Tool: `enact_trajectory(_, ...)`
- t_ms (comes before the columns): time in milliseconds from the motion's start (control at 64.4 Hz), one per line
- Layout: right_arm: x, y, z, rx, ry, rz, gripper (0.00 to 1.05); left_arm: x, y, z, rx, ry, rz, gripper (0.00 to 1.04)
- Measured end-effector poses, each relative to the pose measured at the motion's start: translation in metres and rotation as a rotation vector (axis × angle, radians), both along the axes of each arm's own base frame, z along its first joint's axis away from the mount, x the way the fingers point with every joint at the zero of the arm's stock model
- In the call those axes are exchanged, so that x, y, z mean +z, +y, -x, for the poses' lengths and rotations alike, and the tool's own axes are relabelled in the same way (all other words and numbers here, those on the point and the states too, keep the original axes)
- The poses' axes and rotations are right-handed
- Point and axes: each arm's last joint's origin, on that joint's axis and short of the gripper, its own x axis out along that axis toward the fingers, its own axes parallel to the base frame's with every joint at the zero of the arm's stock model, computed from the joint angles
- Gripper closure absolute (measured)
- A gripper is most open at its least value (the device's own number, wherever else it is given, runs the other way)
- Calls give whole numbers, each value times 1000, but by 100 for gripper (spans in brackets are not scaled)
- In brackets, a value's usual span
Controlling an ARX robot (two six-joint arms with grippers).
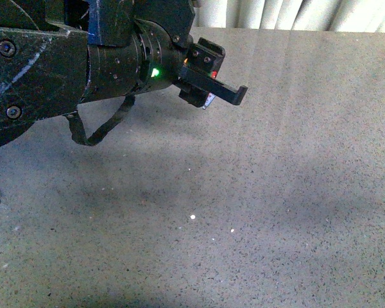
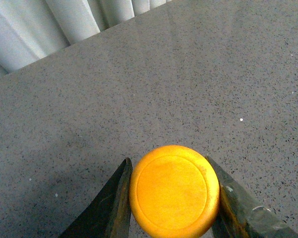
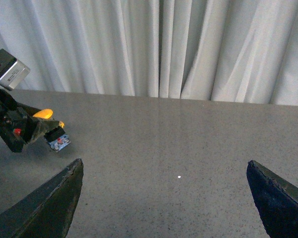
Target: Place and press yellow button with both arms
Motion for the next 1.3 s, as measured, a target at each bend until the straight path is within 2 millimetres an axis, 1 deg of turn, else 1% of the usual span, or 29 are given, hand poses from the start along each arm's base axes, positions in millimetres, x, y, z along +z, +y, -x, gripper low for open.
enact_trajectory(202, 0, 0, 0, 0, 0, 0, 9, -3, 2, 5, 16, -1, -10, 71)
enact_trajectory(497, 0, 0, 0, 0, 0, 0, 9, -3, 1, 5, 13, -3, -11, 71)
enact_trajectory(637, 0, 0, 0, 0, 0, 0, 9, -7, 1, 5, 42, 21, -35, 71)
enact_trajectory(808, 0, 0, 0, 0, 0, 0, 9, -7, -10, -1, 31, 4, -29, 71)
enact_trajectory(994, 0, 0, 0, 0, 0, 0, 9, -21, -17, 0, 23, 17, -37, 71)
enact_trajectory(1072, 0, 0, 0, 0, 0, 0, 9, -30, -17, 0, 26, 33, -48, 71)
enact_trajectory(1305, 0, 0, 0, 0, 0, 0, 9, -45, -17, 3, 25, 60, -66, 71)
